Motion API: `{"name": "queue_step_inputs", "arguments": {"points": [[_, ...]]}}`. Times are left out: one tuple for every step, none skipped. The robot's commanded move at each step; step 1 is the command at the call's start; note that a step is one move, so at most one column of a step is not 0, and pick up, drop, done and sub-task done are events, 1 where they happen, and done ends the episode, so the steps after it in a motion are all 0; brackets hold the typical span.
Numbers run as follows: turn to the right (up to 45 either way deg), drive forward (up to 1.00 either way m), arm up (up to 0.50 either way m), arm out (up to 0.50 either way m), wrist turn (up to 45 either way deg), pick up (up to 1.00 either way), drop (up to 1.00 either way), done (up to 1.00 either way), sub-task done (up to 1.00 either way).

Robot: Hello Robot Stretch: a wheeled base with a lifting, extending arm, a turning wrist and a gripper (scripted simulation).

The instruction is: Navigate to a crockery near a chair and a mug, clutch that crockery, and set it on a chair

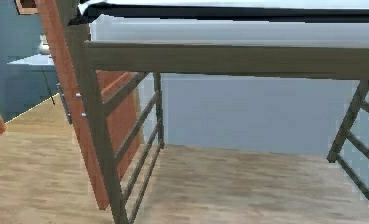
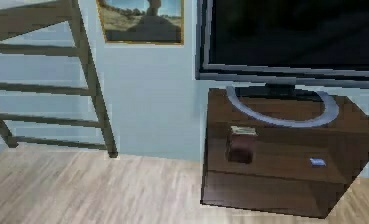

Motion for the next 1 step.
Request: {"name": "queue_step_inputs", "arguments": {"points": [[-45.0,0.0,0.0,0.0,0.0,0.0,0.0,0.0,0.0]]}}
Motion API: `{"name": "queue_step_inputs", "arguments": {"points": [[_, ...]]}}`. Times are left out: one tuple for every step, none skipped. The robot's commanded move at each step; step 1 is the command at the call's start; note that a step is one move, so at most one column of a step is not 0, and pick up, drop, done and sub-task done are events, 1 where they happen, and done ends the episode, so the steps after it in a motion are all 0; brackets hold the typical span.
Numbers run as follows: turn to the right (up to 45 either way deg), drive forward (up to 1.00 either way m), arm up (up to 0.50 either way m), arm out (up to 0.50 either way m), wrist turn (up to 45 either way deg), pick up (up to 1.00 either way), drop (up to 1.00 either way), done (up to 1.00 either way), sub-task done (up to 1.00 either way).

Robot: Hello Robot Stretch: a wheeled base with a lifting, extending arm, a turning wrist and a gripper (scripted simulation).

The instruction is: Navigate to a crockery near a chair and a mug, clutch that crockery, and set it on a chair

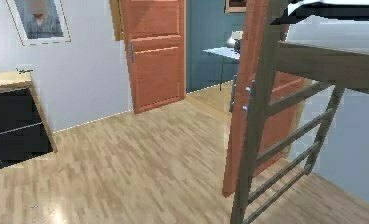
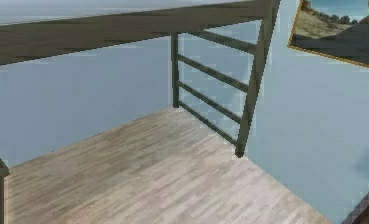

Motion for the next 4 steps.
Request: {"name": "queue_step_inputs", "arguments": {"points": [[-12.0,0.0,0.0,0.0,0.0,0.0,0.0,0.0,0.0],[0.0,0.25,0.0,0.0,0.0,0.0,0.0,0.0,0.0],[0.0,0.3,0.0,0.0,0.0,0.0,0.0,0.0,0.0],[12.0,0.0,0.0,0.0,0.0,0.0,0.0,0.0,0.0]]}}
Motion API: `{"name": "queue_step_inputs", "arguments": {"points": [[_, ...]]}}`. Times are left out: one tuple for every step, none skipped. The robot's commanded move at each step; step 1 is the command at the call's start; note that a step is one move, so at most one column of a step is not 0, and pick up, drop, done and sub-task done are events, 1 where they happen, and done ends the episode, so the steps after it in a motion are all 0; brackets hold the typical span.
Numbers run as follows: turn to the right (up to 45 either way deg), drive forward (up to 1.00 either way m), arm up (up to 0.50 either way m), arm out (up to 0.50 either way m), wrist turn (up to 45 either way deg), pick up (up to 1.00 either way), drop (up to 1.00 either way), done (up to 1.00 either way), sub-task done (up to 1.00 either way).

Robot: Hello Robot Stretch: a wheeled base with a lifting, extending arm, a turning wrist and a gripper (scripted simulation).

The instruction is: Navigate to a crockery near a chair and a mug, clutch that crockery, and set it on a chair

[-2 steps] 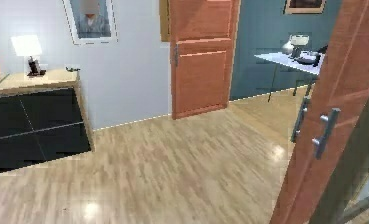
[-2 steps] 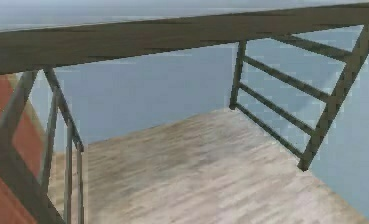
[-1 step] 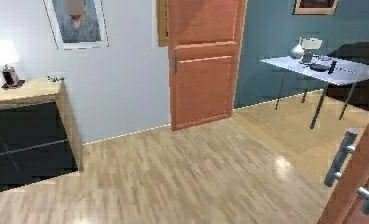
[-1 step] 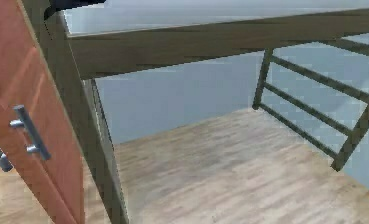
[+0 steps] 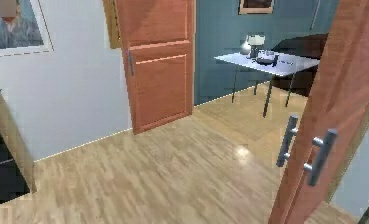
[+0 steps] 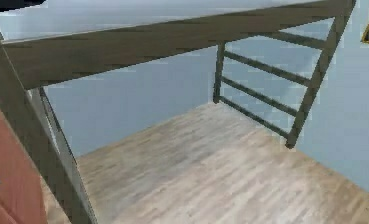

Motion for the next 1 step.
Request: {"name": "queue_step_inputs", "arguments": {"points": [[0.0,0.9,0.0,0.0,0.0,0.0,0.0,0.0,0.0]]}}
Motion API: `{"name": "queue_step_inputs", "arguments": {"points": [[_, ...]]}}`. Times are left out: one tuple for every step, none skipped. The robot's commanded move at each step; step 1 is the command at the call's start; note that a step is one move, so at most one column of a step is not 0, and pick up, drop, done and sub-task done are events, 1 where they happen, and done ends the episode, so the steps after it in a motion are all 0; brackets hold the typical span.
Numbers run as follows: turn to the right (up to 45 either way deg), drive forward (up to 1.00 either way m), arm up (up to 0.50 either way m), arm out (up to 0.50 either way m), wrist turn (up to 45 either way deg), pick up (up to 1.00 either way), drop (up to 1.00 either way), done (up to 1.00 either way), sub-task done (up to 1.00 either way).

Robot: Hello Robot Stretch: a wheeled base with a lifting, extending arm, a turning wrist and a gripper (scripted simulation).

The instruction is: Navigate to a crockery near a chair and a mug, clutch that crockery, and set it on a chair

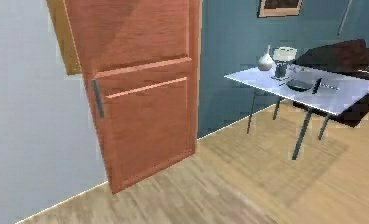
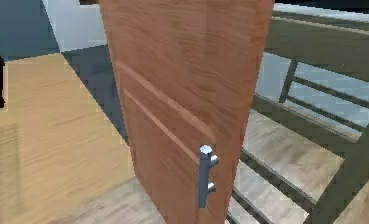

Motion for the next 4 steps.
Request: {"name": "queue_step_inputs", "arguments": {"points": [[45.0,0.0,0.0,0.0,0.0,0.0,0.0,0.0,0.0],[6.0,0.0,0.0,0.0,0.0,0.0,0.0,0.0,0.0],[0.0,1.0,0.0,0.0,0.0,0.0,0.0,0.0,0.0],[0.0,0.4,0.0,0.0,0.0,0.0,0.0,0.0,0.0]]}}
